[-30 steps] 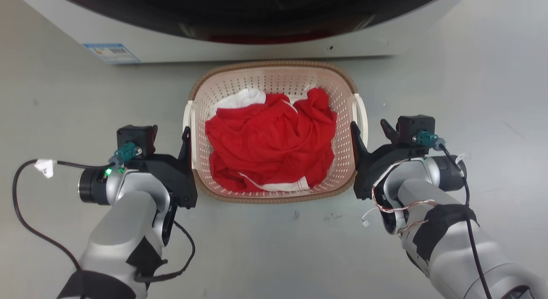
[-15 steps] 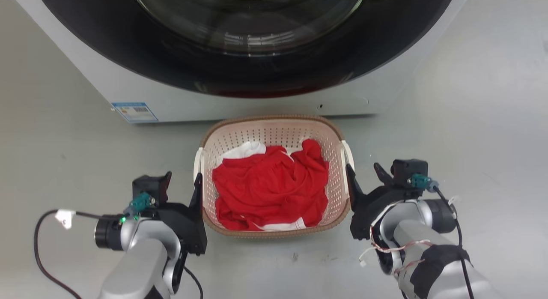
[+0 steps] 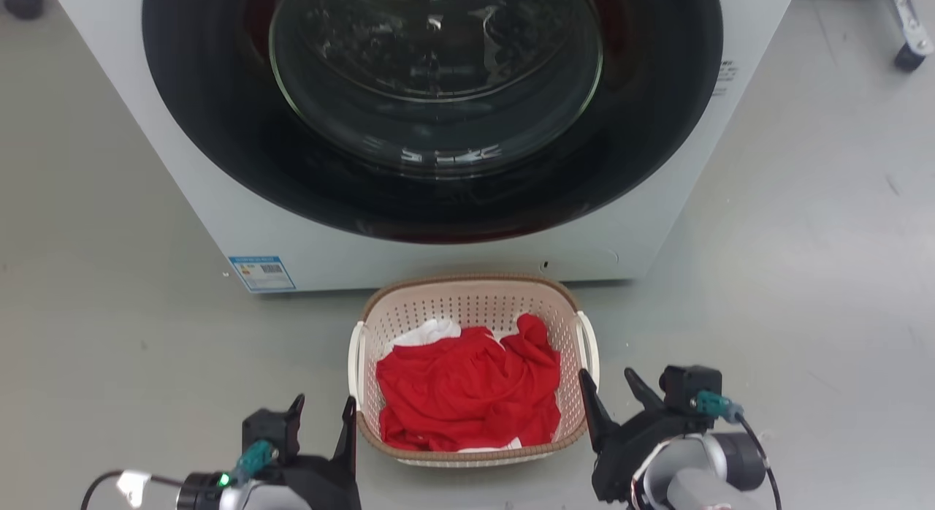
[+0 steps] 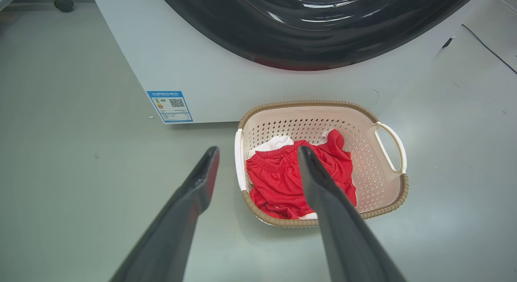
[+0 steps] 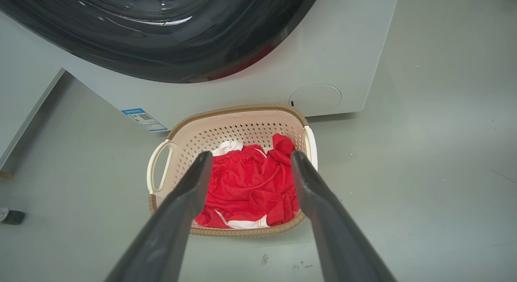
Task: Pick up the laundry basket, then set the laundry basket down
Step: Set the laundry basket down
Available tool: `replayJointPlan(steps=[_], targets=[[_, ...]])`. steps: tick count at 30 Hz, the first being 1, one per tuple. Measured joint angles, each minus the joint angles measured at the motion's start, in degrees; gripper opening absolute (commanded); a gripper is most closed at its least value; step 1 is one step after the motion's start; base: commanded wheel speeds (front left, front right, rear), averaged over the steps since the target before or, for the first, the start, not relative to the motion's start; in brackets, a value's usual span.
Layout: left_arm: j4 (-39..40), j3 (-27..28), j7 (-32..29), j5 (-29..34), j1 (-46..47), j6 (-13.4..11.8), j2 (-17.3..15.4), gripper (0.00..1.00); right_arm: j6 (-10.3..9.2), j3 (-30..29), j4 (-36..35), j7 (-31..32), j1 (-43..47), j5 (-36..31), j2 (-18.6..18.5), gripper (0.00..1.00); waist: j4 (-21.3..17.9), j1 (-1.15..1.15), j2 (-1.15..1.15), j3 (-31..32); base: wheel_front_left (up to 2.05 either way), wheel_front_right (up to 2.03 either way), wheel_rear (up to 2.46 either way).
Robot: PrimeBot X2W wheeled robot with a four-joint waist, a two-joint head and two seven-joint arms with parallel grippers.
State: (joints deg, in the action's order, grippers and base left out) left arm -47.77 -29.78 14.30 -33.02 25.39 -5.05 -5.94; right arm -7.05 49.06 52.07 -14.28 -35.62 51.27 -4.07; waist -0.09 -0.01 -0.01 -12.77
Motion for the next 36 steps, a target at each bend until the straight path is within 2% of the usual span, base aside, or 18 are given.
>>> replayJointPlan(steps=[12, 22, 36], targets=[[9.8, 3.6, 0.0, 3.0, -12.9, -1.6, -1.5, 1.00, -0.10, -6.8, -10.7, 0.0, 12.8, -5.8, -1.1, 1.00, 0.0, 0.01, 0.00, 7.7, 0.00, 0.00, 0.00], [18.2, 6.9, 0.0, 6.2, -20.9, -2.0, -1.7, 1.00, -0.26, -14.3, -19.3, 0.0, 22.2, -13.4, -1.4, 1.00, -0.5, 0.01, 0.00, 12.6, 0.00, 0.00, 0.00], [27.5, 12.0, 0.0, 11.1, -27.3, -2.1, -1.1, 1.00, -0.26, -22.7, -30.5, 0.0, 30.6, -23.4, -0.4, 1.00, -1.1, 0.02, 0.01, 13.5, 0.00, 0.00, 0.00]])
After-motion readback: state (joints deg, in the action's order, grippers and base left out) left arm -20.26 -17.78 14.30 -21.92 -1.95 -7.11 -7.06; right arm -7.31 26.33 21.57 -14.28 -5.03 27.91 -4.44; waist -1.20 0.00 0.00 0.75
